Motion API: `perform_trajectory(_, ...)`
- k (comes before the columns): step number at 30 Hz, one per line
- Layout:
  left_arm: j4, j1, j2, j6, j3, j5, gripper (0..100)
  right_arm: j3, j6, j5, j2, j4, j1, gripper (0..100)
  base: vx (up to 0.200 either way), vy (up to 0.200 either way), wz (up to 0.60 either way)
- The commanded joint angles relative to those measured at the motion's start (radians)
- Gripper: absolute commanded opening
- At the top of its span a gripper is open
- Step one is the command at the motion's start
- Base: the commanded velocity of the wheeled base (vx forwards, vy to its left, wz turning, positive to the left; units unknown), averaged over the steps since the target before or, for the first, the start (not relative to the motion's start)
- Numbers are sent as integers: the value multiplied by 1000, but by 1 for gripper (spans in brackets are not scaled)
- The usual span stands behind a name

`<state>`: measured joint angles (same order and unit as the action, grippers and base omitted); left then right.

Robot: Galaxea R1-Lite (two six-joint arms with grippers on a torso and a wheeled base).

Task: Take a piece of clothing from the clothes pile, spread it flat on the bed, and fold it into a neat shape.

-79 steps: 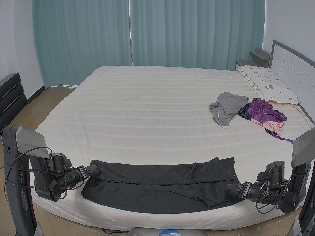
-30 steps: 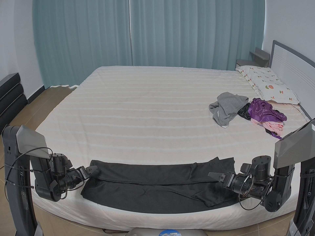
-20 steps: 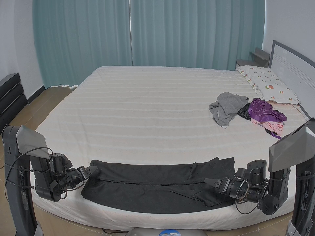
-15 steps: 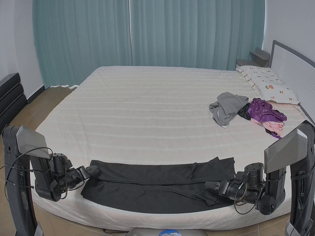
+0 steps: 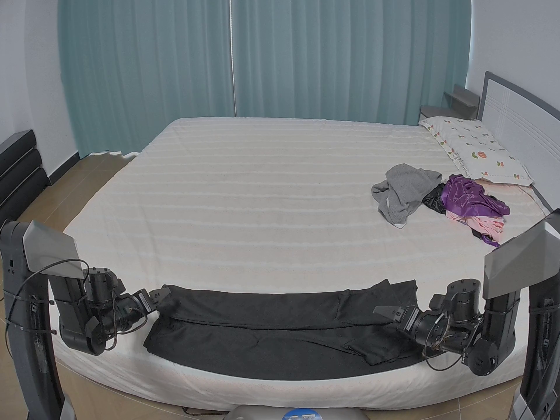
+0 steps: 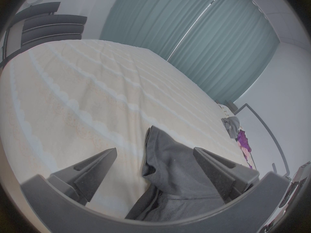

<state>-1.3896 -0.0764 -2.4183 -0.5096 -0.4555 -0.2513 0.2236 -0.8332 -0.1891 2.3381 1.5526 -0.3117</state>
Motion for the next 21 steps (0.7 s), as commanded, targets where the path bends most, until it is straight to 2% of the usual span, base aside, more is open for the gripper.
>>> perform_trajectory(1,55,0,81,-37,-37,-5,100,-41,-29,-29,-154,14,54,100,0,0,0)
perform_trajectory(5,210,26,85,-35,-132,-2,100,-47,-29,-32,-121,14,100,100,0,0,0)
perform_trajectory(6,210,26,85,-35,-132,-2,100,-47,-29,-32,-121,14,100,100,0,0,0)
perform_trajectory(8,342,60,107,-26,-181,-3,100,-46,-29,-32,-92,14,115,100,0,0,0)
perform_trajectory(10,391,86,107,-14,-195,-3,100,-41,-27,-32,-72,14,121,100,0,0,0)
perform_trajectory(16,394,144,79,71,-166,0,100,-44,-26,-32,-49,14,115,100,0,0,0)
perform_trajectory(21,386,139,61,140,-161,33,100,-50,-29,-33,-49,14,111,100,0,0,0)
